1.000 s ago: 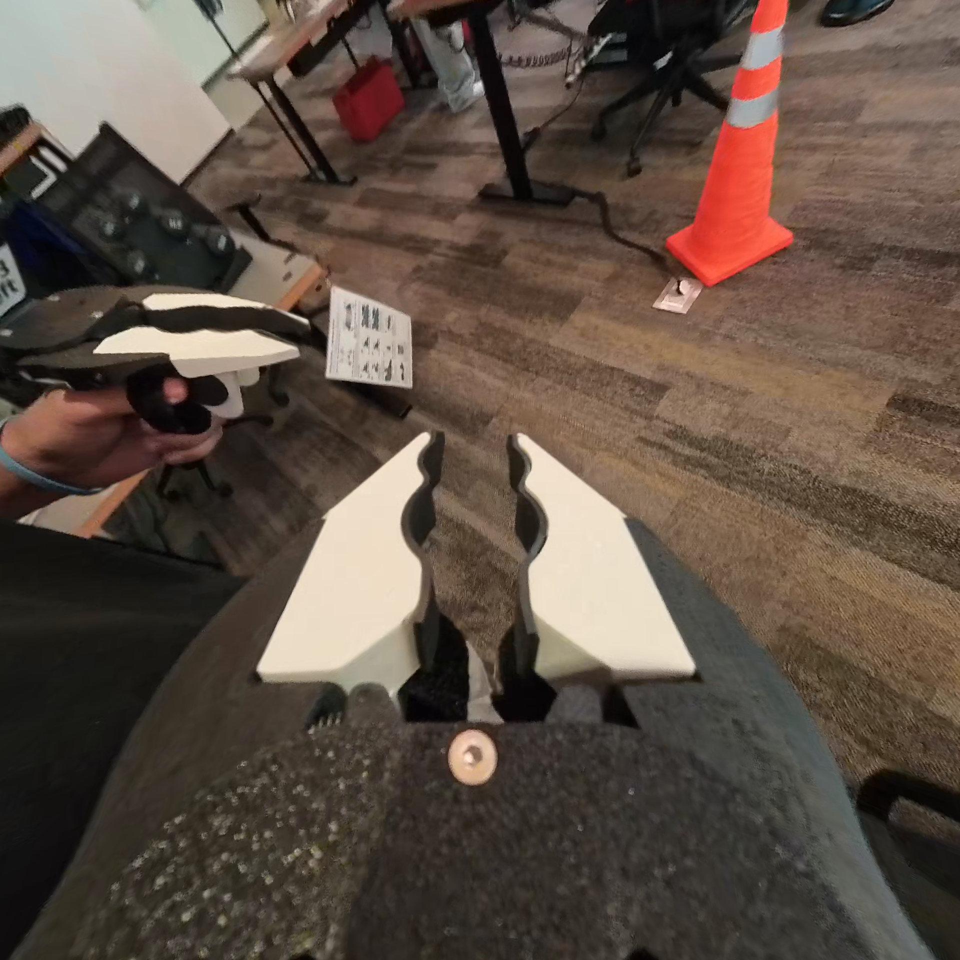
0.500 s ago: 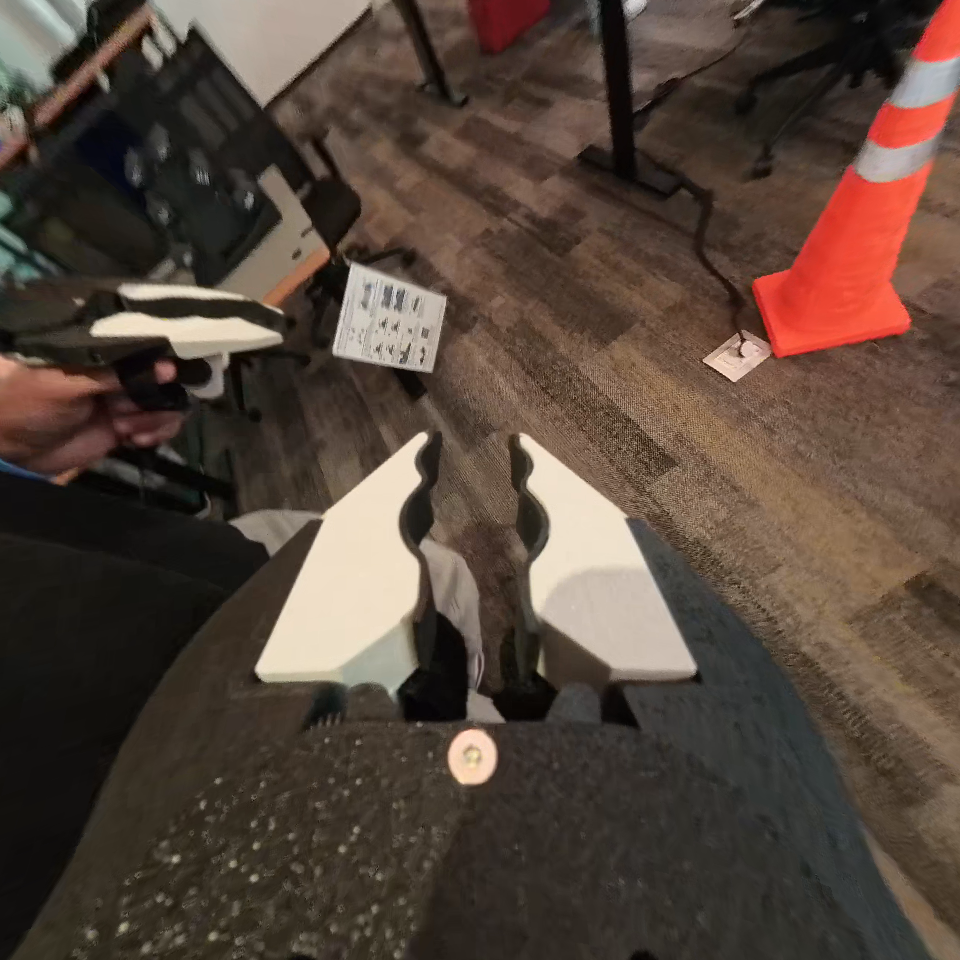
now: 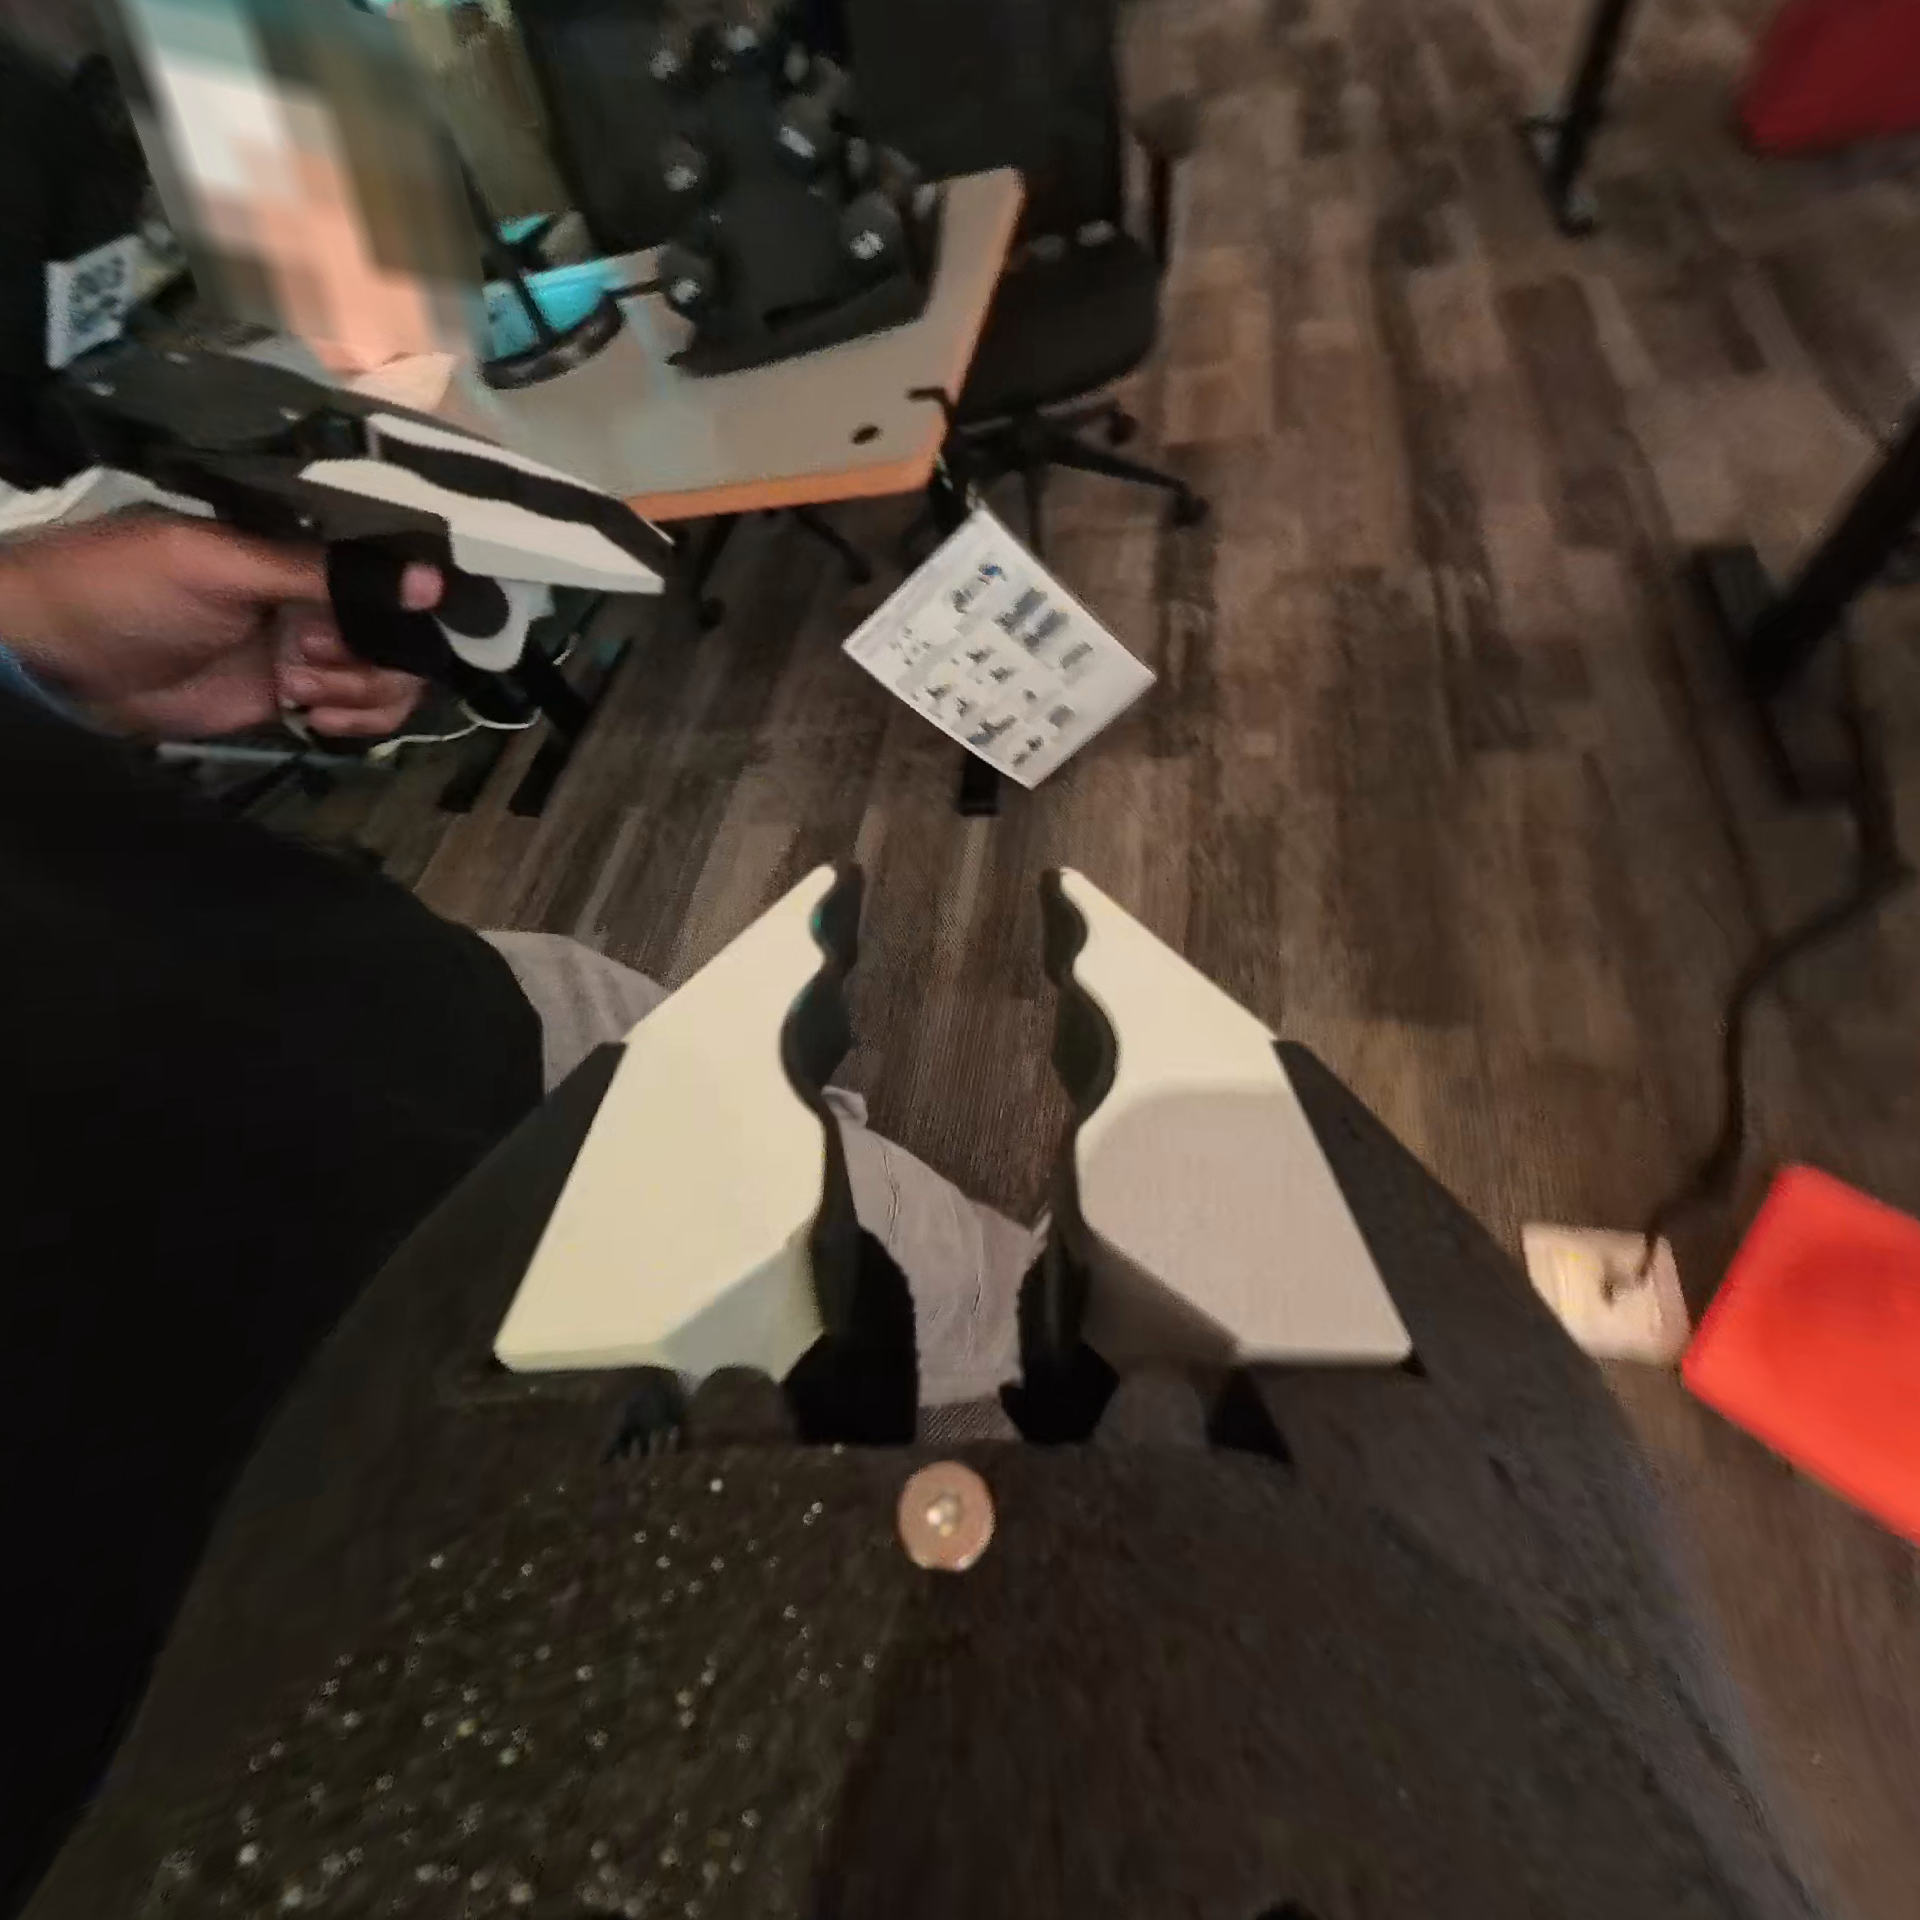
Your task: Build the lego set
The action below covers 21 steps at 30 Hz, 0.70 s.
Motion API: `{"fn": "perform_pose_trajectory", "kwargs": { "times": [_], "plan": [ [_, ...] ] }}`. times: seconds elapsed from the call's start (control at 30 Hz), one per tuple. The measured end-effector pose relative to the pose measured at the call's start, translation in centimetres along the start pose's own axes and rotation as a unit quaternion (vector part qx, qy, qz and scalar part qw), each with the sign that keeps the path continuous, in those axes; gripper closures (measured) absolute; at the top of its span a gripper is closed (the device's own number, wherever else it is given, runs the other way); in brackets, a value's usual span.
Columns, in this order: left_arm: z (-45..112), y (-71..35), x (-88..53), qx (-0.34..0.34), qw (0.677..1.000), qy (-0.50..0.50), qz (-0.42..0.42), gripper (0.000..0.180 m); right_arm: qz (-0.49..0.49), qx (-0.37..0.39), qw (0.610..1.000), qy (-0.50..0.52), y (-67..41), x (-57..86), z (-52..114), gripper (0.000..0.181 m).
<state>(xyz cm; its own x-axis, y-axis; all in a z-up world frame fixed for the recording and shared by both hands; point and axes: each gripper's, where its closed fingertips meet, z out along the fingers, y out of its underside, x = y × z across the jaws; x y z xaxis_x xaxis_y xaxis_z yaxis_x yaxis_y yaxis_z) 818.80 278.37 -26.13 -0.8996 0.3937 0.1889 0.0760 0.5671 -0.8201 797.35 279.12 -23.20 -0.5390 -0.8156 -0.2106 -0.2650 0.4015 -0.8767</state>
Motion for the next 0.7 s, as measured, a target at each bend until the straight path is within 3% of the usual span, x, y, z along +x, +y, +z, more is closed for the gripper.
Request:
{"fn": "perform_pose_trajectory", "kwargs": {
  "times": [0.1,0.4,0.7],
  "plan": [
    [1.5,-2.8,-5.9,0.005,0.998,-0.038,-0.043,0.157,-0.037,0.002,0.997,-0.067,-5.2,3.6,9.0,0.128],
    [3.0,-6.7,-20.4,0.032,0.973,-0.172,-0.149,0.159,-0.240,-0.080,0.927,-0.276,-13.9,10.3,41.7,0.116],
    [7.8,-7.2,-27.2,-0.034,0.928,-0.303,-0.215,0.162,-0.228,-0.118,0.842,-0.475,-14.2,9.6,75.6,0.115]
  ]
}}
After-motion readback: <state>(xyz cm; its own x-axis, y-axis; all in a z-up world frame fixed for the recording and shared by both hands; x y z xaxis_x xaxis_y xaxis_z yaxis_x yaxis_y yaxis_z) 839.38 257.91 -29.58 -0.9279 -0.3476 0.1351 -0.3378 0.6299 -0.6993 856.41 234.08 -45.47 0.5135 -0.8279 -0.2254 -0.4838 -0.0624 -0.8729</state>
